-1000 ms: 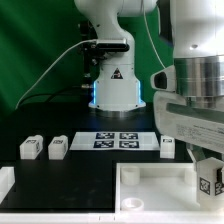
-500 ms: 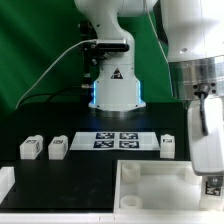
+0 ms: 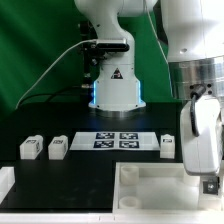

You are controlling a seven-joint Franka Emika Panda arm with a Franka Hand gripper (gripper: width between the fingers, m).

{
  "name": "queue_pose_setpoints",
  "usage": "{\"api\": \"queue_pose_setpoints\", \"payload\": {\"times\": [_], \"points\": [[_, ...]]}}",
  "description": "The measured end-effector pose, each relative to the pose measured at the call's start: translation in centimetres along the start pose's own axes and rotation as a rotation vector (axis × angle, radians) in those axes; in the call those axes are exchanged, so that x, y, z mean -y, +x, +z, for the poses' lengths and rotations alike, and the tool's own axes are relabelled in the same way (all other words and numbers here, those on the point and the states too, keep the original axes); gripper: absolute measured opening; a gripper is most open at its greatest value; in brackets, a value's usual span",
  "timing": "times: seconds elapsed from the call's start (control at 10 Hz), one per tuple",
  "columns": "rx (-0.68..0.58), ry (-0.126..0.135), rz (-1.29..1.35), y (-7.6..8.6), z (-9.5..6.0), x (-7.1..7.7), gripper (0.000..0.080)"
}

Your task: Assemble one leg

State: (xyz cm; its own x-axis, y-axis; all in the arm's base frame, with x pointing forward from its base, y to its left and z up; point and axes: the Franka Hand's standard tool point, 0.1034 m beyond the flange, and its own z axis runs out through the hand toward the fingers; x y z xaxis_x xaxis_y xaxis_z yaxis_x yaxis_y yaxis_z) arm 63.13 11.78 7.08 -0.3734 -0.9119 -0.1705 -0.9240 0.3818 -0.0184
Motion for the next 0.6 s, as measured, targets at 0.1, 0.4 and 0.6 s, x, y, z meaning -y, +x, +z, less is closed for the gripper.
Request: {"api": "queue_pose_setpoints", "payload": {"times": [0.1,0.4,0.6], "points": [[0.008,0.014,-0.005,-0.4,-0.6,-0.2,0.0642],[0.033,0.031,-0.018,-1.8,-2.9,-0.9,0.0649],[0.031,0.029,-0.02,-1.8,-2.8,-1.0,0.0649]]}}
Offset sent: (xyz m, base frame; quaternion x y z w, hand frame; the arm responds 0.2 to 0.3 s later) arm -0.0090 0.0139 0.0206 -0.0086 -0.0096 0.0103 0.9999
